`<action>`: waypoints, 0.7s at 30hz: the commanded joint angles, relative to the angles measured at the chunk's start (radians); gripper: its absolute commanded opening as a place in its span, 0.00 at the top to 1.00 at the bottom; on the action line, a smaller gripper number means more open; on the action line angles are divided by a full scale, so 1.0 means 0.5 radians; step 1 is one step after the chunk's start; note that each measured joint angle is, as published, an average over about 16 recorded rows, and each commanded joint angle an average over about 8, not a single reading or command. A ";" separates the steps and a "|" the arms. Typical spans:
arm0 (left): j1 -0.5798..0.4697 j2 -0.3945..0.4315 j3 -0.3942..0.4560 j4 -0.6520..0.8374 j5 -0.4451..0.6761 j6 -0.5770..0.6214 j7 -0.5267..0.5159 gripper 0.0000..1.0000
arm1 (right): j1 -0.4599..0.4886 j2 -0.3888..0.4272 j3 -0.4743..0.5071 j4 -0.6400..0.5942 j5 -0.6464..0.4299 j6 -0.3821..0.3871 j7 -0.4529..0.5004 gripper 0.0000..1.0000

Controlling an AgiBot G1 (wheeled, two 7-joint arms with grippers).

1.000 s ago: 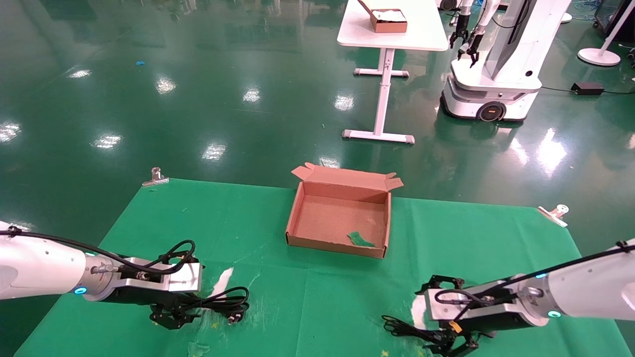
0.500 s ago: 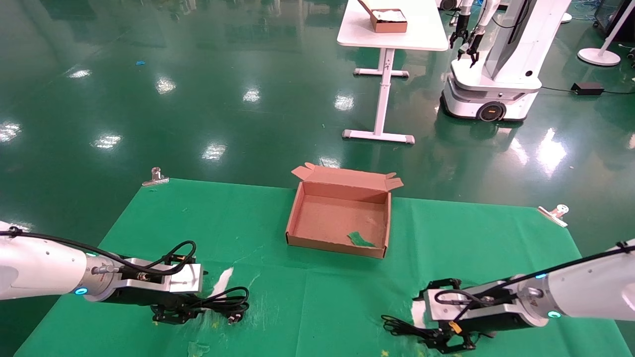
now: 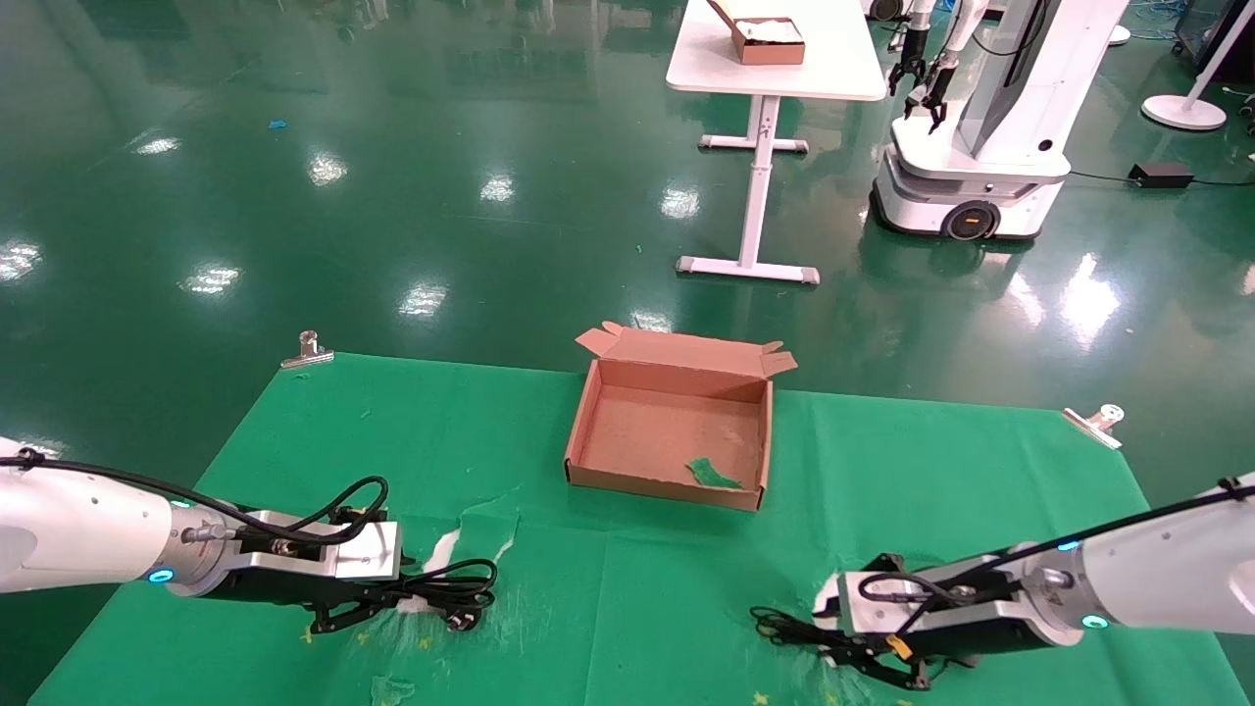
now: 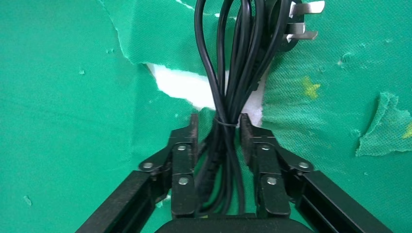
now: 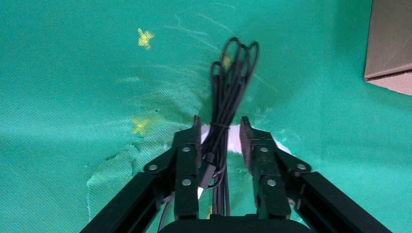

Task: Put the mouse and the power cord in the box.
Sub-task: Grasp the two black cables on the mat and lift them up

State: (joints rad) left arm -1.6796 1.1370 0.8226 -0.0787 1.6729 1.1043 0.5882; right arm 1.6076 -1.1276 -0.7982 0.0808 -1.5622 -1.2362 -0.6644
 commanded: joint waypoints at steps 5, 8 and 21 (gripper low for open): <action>0.001 -0.001 0.000 -0.001 0.000 0.001 -0.001 1.00 | -0.001 0.001 0.000 0.001 0.001 0.001 0.001 1.00; 0.001 -0.001 0.000 -0.002 0.000 0.001 -0.001 1.00 | -0.001 0.001 0.000 0.002 0.001 0.001 0.001 1.00; -0.050 -0.062 -0.048 0.058 -0.073 0.161 -0.095 1.00 | 0.037 0.068 0.060 -0.003 0.087 -0.051 0.031 1.00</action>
State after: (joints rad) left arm -1.7104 1.0943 0.7892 -0.0482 1.6232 1.1985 0.5391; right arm 1.6330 -1.0800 -0.7598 0.0782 -1.5068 -1.2694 -0.6408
